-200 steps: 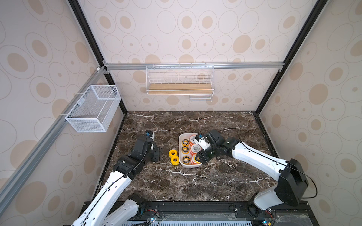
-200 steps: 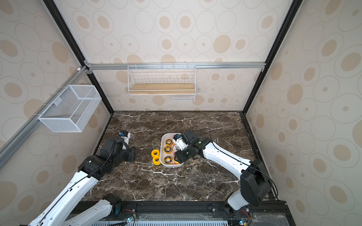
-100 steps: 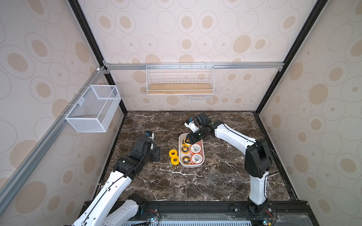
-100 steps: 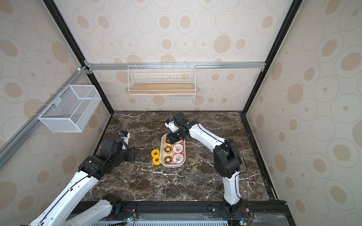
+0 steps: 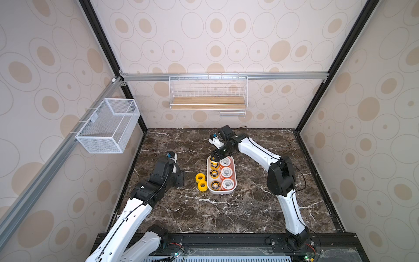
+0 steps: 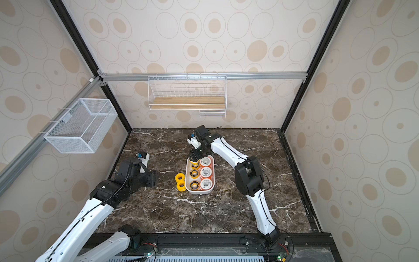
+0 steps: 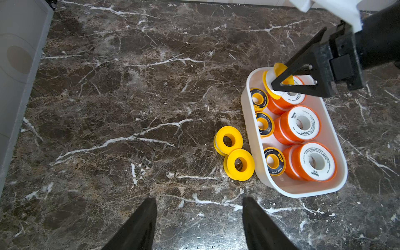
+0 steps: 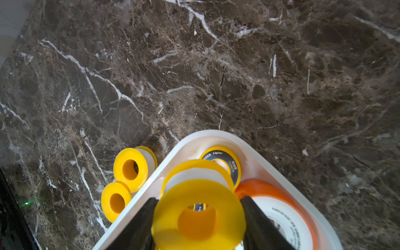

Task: Put the sealing tape into the storage box
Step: Place the sealing tape in the storage box.

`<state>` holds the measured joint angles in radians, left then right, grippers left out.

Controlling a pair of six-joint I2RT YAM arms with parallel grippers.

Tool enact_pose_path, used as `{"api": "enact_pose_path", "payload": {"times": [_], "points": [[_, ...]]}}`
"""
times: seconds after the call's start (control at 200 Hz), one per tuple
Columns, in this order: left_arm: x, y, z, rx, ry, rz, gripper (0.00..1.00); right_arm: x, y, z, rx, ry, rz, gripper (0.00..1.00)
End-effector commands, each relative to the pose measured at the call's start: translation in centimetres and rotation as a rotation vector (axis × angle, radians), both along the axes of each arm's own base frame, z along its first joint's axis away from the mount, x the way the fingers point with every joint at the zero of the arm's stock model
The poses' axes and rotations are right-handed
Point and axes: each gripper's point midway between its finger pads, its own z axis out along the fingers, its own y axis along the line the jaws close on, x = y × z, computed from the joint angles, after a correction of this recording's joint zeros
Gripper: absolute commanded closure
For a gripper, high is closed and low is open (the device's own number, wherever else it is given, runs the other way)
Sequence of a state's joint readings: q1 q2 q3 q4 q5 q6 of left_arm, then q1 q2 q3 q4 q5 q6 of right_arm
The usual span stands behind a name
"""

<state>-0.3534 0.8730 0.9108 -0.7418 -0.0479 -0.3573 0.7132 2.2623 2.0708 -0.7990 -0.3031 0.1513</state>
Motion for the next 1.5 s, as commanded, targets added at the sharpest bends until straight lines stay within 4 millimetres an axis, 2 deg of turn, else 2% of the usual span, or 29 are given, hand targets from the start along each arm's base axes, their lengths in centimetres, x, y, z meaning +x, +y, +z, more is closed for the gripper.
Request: {"api": "enact_pose_path", "payload": {"times": [0.0, 0.325, 0.556, 1.172, 1.197, 1.492], "points": [[0.0, 0.0, 0.2, -0.013, -0.008, -0.007, 0.33, -0.2, -0.5, -0.5, -0.053, 0.002, 0.004, 0.39], [0.0, 0.0, 0.0, -0.018, 0.0, -0.008, 0.33, -0.1, -0.1, -1.9, -0.135, -0.017, 0.019, 0.39], [0.0, 0.0, 0.0, -0.021, 0.001, -0.008, 0.33, 0.1, 0.1, -2.1, -0.178, -0.041, 0.022, 0.39], [0.1, 0.1, -0.1, -0.027, 0.006, -0.003, 0.33, -0.3, 0.4, -3.6, -0.228, -0.044, 0.04, 0.38], [0.1, 0.2, 0.0, -0.028, 0.004, -0.003, 0.33, 0.1, 0.9, -2.6, -0.208, -0.067, 0.037, 0.38], [0.1, 0.2, -0.1, -0.03, 0.008, -0.002, 0.33, 0.5, 0.8, -2.9, -0.228, -0.073, 0.025, 0.33]]}}
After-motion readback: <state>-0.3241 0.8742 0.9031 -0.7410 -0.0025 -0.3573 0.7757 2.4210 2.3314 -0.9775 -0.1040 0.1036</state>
